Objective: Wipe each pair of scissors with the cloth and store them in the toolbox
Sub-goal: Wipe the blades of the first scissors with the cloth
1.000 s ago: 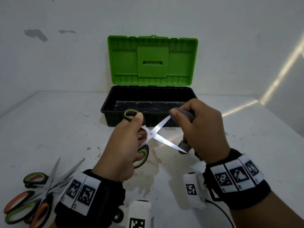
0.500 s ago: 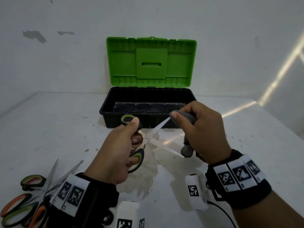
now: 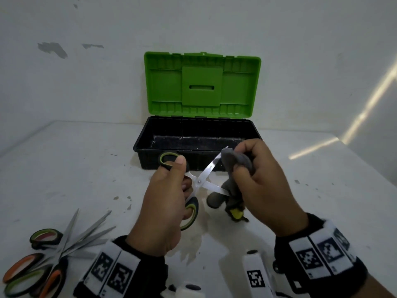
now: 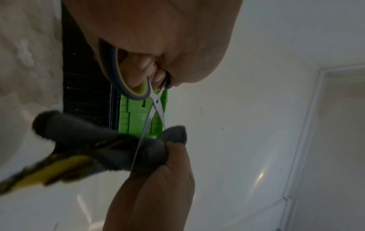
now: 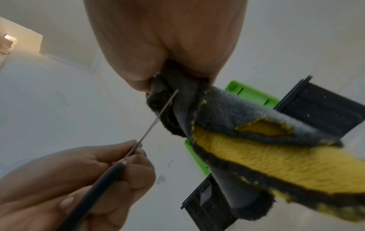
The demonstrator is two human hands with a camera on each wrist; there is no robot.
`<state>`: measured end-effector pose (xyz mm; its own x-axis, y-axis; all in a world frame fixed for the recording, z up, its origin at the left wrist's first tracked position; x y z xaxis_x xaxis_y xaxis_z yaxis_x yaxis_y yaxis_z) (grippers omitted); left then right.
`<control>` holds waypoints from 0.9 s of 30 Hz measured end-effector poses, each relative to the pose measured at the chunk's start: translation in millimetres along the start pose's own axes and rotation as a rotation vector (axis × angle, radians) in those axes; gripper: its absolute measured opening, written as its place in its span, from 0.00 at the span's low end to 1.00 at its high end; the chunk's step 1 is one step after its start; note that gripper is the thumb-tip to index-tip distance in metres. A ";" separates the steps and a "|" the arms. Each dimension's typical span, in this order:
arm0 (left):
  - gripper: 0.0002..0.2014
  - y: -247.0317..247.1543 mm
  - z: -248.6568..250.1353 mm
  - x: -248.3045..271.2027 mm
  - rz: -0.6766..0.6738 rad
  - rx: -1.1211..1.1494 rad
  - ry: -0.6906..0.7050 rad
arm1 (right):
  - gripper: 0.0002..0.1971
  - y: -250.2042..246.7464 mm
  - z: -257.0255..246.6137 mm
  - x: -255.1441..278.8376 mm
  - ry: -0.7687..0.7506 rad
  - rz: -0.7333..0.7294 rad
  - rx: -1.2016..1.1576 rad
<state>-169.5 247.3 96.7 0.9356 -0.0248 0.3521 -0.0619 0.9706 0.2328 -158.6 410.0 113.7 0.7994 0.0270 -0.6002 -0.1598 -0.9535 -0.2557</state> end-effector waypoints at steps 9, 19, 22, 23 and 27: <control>0.17 0.2 -6.2 1.1 0.071 0.078 0.035 | 0.14 15.5 0.8 17.0 -0.198 -0.149 0.115; 0.17 1.6 -7.5 5.3 0.058 0.086 0.060 | 0.03 13.2 4.1 27.6 -0.143 -0.141 0.100; 0.17 1.7 -7.1 5.8 0.046 0.099 0.076 | 0.12 14.2 6.2 28.4 -0.091 -0.145 0.102; 0.17 1.6 -6.6 6.0 0.039 0.104 0.080 | 0.13 14.3 6.5 28.2 -0.075 -0.141 0.097; 0.18 2.2 -5.6 6.9 0.018 0.086 0.110 | 0.11 12.8 5.9 23.4 -0.063 -0.166 0.188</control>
<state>-161.2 250.6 94.6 0.9664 0.0231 0.2560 -0.1038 0.9462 0.3064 -145.3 400.3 91.9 0.7868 0.2032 -0.5828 -0.1385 -0.8620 -0.4876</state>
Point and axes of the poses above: each hand's wrist, its own x-axis away from the middle knuckle, its own y-axis out of the palm, z = x × y, the point moved 1 cm from there along -x, towards the middle knuckle, and after that the axes turned 13 degrees about -y, right-handed, at the moved point
